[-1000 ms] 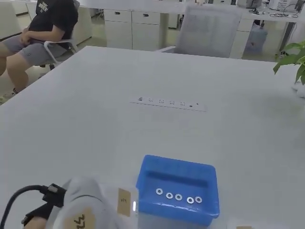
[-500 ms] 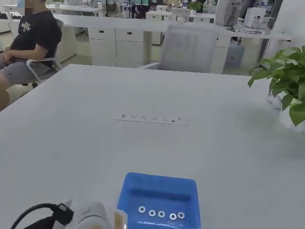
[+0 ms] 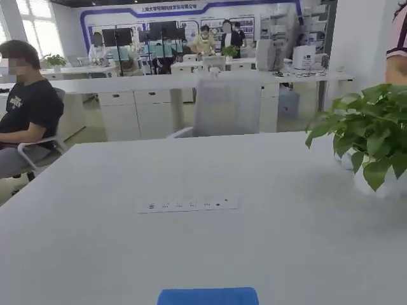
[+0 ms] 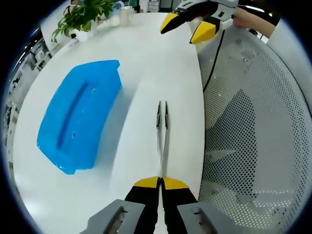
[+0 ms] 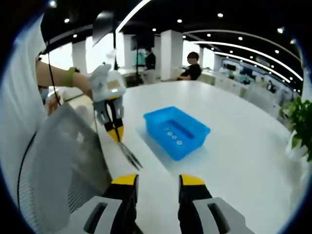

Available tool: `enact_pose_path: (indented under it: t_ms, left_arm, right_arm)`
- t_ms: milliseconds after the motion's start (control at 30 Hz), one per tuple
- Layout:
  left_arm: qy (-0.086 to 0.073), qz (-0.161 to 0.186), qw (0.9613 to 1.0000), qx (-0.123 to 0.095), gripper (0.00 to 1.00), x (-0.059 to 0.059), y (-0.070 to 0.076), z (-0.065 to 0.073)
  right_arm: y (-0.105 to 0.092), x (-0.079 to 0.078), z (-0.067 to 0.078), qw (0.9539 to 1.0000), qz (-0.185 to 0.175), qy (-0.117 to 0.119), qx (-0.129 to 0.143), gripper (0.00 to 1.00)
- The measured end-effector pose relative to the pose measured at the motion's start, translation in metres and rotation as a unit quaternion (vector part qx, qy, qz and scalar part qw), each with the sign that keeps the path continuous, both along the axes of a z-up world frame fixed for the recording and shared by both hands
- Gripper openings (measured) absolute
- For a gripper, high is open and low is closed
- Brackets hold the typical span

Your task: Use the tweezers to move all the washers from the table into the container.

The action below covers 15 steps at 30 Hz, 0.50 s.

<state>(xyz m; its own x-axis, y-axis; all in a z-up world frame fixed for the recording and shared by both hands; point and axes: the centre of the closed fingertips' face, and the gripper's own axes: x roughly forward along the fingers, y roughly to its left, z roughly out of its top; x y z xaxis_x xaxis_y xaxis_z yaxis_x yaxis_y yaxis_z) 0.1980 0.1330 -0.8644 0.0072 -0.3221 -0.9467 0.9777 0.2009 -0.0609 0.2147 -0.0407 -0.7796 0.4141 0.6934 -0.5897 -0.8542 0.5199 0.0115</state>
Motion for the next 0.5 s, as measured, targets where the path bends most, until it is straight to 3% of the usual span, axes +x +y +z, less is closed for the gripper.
enact_pose_path:
  t_ms: [100,167,267,400,467,500]
  left_arm:
    - [-0.001,0.000,1.0000,0.009,0.00,0.000,-0.001,0.000]
    - [-0.011,-0.014,0.9996,0.021,0.00,-0.001,-0.001,-0.001]
    - [-0.015,-0.003,0.9995,0.027,0.00,-0.001,-0.001,-0.001]
    - [-0.012,0.042,0.9990,0.007,0.01,-0.004,-0.001,0.001]
    - [-0.016,0.058,0.9982,-0.004,0.09,-0.005,0.001,0.001]
    - [-0.026,0.080,0.9964,-0.008,0.14,-0.003,0.004,0.002]
  right_arm:
    - [-0.004,-0.001,0.000,1.0000,-0.008,0.006,0.003,0.30]
    - [-0.006,0.000,-0.002,0.9998,-0.013,0.012,0.003,0.31]
    - [-0.006,-0.002,-0.009,0.9995,-0.013,0.029,-0.005,0.33]
    - [-0.003,-0.006,-0.016,0.9989,-0.002,0.042,-0.019,0.36]
    - [-0.002,-0.007,-0.019,0.9987,0.000,0.045,-0.025,0.36]
    - [-0.002,-0.008,-0.019,0.9986,-0.001,0.047,-0.025,0.37]
